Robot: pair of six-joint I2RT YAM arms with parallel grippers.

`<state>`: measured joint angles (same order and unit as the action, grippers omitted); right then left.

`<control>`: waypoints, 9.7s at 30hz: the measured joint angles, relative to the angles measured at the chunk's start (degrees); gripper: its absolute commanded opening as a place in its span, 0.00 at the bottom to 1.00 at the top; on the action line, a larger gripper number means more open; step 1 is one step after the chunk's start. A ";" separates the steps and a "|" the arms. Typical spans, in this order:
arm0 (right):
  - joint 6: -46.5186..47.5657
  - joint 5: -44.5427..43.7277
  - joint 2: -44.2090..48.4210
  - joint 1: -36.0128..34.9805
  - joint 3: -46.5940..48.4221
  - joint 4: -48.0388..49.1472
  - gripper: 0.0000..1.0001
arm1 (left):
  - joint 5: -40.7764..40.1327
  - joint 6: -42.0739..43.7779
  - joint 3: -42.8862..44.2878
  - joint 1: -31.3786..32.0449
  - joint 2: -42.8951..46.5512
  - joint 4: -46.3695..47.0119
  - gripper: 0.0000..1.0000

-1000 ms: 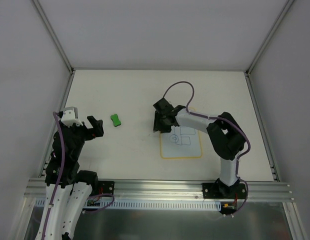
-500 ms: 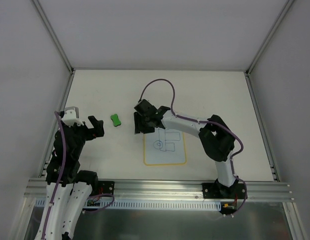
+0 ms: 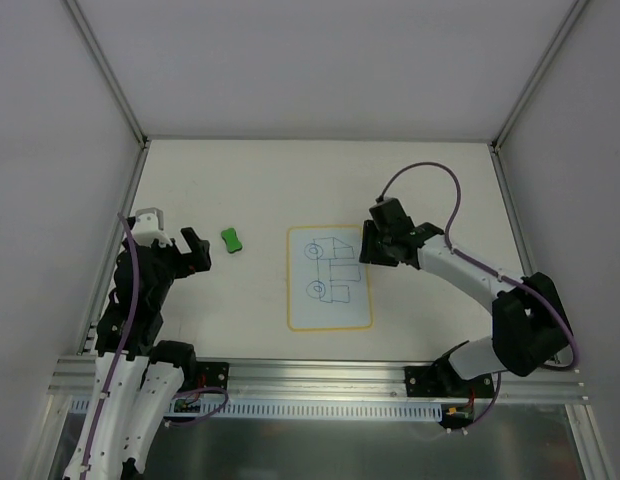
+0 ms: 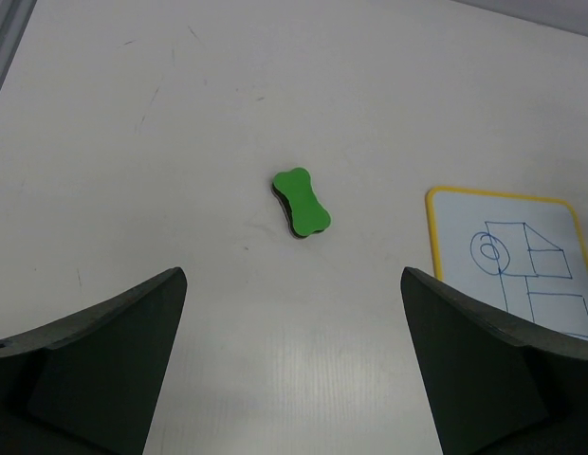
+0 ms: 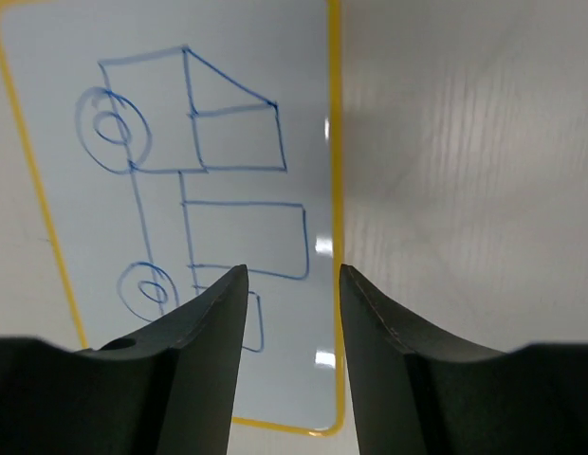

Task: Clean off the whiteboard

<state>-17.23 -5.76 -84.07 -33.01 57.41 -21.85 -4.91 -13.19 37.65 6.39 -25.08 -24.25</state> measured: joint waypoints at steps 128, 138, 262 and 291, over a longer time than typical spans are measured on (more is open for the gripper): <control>4.11 23.58 -17.05 7.67 -4.17 20.61 0.01 | -10.25 -20.72 25.81 6.43 -76.35 2.10 0.59; 4.02 23.61 -17.05 7.65 -4.17 20.70 0.00 | -10.43 -20.83 25.81 7.89 -76.70 2.12 0.46; 2.67 24.87 -17.97 7.39 -4.17 22.49 0.00 | -3.76 -8.35 64.43 33.22 -101.70 -16.50 0.00; 0.52 26.69 -18.51 8.70 -4.24 22.43 0.00 | -2.08 -2.21 61.16 39.06 -100.13 -12.22 0.00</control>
<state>-16.71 20.93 -102.59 -24.32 53.17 0.58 -6.98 -15.40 98.80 45.45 -125.21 -36.47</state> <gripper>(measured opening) 0.009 0.264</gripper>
